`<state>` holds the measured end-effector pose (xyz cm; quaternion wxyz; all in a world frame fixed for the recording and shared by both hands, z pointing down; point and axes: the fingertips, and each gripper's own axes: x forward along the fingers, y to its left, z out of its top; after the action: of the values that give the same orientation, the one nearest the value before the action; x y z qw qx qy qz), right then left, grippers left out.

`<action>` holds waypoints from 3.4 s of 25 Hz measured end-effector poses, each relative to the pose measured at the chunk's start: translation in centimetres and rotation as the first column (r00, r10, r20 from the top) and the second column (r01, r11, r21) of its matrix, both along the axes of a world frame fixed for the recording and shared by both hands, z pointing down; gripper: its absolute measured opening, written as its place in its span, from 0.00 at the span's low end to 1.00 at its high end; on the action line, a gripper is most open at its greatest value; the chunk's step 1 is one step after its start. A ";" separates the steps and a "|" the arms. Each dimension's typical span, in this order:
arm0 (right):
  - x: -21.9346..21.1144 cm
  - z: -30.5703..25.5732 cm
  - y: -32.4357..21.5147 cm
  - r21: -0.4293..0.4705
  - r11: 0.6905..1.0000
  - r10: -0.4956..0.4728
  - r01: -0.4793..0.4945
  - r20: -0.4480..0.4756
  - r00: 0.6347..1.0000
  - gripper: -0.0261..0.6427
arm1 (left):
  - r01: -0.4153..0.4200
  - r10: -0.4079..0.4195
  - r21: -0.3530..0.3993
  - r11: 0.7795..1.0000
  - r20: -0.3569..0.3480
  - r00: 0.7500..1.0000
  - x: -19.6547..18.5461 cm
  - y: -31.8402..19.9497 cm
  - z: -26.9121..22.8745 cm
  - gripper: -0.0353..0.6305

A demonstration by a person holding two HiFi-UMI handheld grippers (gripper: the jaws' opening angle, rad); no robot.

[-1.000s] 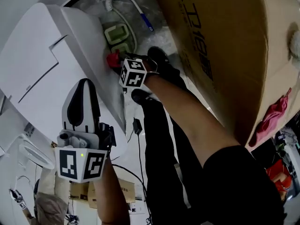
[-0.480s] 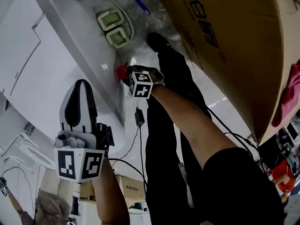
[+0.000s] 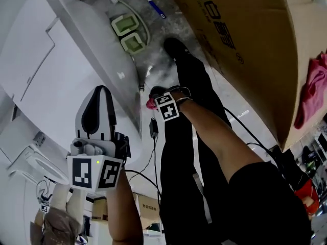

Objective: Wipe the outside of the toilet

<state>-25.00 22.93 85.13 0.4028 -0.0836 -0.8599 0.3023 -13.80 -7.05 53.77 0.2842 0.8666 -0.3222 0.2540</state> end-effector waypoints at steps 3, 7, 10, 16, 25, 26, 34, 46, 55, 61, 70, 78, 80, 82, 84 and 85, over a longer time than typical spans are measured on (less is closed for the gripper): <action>3.9 -1.0 -3.6 0.016 0.992 0.125 -0.124 -0.043 0.991 0.17 | 0.013 -0.013 -0.001 1.000 0.012 1.000 -0.1 -1.5 -1.2 0.08; 10.3 -2.8 -14.4 0.116 0.916 0.393 -0.385 -0.058 0.918 0.17 | 0.025 -0.025 0.002 1.000 0.020 0.999 0.7 -3.9 -2.9 0.08; 14.4 -4.3 -23.8 0.208 0.830 0.535 -0.517 -0.039 0.844 0.17 | 0.037 -0.037 0.006 0.999 0.027 0.999 1.5 -6.0 -3.8 0.08; 18.9 -6.4 -40.1 0.336 0.637 0.726 -0.693 0.040 0.687 0.17 | 0.040 -0.043 0.050 0.998 0.062 0.997 3.4 -9.5 -3.7 0.08; 17.5 -5.1 -51.0 0.326 0.564 0.785 -0.759 0.075 0.615 0.17 | 0.047 -0.048 0.013 0.999 0.078 0.996 4.5 -10.8 -1.1 0.08; 17.1 -4.5 -51.4 0.331 0.580 0.772 -0.744 0.066 0.632 0.17 | 0.037 -0.038 0.010 0.999 0.079 0.996 4.7 -10.8 -0.7 0.08; 14.2 2.1 -53.3 0.299 0.658 0.722 -0.691 0.010 0.691 0.17 | 0.075 -0.076 0.009 0.997 0.107 0.991 3.0 -13.0 1.0 0.08; 12.0 4.7 -51.4 0.344 0.780 0.551 -0.523 0.018 0.834 0.17 | 0.074 -0.074 0.002 0.997 0.102 0.992 1.6 -14.1 2.1 0.08; 9.6 5.9 -42.5 0.221 0.783 0.597 -0.581 -0.009 0.802 0.17 | 0.081 -0.079 -0.035 0.996 0.062 0.995 1.9 -12.2 2.3 0.08; 7.8 6.6 -34.4 0.189 0.795 0.594 -0.577 -0.042 0.804 0.17 | 0.071 -0.070 -0.033 0.997 0.049 0.996 0.7 -8.2 1.8 0.08; 4.0 7.5 -22.2 0.122 0.814 0.579 -0.567 -0.097 0.810 0.17 | 0.074 -0.074 -0.014 0.997 0.011 0.997 -2.0 -2.4 1.2 0.08; 0.5 8.9 -12.9 0.055 0.872 0.490 -0.487 -0.127 0.862 0.17 | 0.063 -0.063 -0.001 0.998 0.020 0.998 -3.9 1.4 1.7 0.08; -0.5 8.6 -9.7 0.003 0.920 0.388 -0.391 -0.131 0.912 0.17 | 0.059 -0.059 0.002 0.998 0.016 0.998 -3.9 2.1 1.6 0.08; -1.0 8.0 -6.4 -0.110 0.955 0.258 -0.275 -0.149 0.955 0.17 | 0.059 -0.059 0.015 0.998 0.002 0.998 -3.7 2.4 1.4 0.08; -0.5 6.7 -4.2 -0.189 0.962 0.167 -0.197 -0.162 0.972 0.17 | 0.073 -0.073 0.034 0.997 -0.019 0.997 -3.5 2.5 0.7 0.08; 0.0 5.5 -4.0 -0.204 0.957 0.177 -0.208 -0.156 0.972 0.17 | 0.082 -0.081 0.047 0.996 -0.029 0.996 -3.5 2.5 0.0 0.08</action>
<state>-25.02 18.97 90.65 0.4175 -0.0223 -0.7959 0.4379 -17.33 -4.53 53.82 0.2778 0.8626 -0.3595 0.2226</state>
